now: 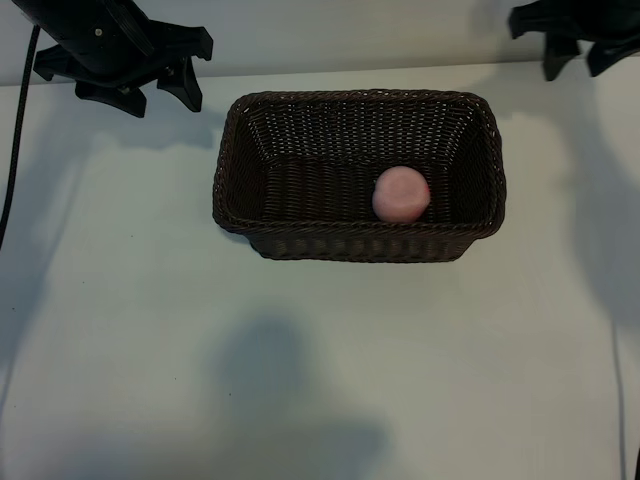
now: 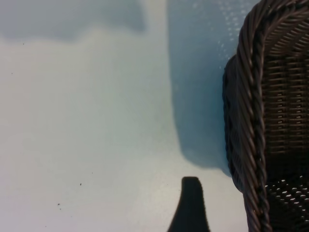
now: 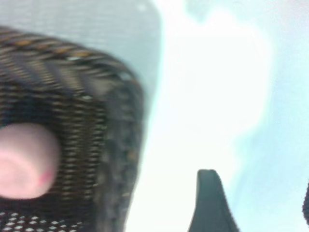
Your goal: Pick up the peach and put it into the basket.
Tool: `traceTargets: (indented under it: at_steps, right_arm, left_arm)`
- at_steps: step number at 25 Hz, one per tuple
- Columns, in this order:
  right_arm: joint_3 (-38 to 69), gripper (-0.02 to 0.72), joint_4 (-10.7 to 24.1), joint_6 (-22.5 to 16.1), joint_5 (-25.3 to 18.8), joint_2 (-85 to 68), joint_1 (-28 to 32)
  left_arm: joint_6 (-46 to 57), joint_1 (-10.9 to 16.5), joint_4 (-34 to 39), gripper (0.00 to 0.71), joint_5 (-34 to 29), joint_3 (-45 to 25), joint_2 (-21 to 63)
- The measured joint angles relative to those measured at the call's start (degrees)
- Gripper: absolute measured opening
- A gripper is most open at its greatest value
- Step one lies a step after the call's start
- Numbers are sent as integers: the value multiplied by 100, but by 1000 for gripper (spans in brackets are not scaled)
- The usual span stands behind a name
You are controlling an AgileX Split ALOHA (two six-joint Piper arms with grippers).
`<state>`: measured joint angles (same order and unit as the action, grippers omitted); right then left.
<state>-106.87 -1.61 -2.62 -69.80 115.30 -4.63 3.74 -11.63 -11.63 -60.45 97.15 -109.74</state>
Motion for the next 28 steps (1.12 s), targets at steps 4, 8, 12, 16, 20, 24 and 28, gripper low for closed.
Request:
traceTargets:
  at_steps: [4,8,12,16,20,24,28]
  right_arm:
    - [0,445,-290,262,0,0,63]
    - [0,445,-502,308,0,0,56]
    - [0,463,-528,325,-2,0,56]
    - [0,471,-570,380,-2,0,56]
    - [0,473,-570,436,-6,5,56]
    - [0,473,-570,474,-6,9,56]
    - [0,473,-576,474,-6,9,56]
  left_arm:
    - [0,0,0,596,0,0,0]
    - [0,0,0,596,0,0,0]
    - [10,0,0,596,0,0,0]
    - [10,0,0,596,0,0,0]
    - [-1,0,5,596,0,0,0]
    - [-19,0,5,596,0,0,0]
    - [-19,0,5,596,0,0,0]
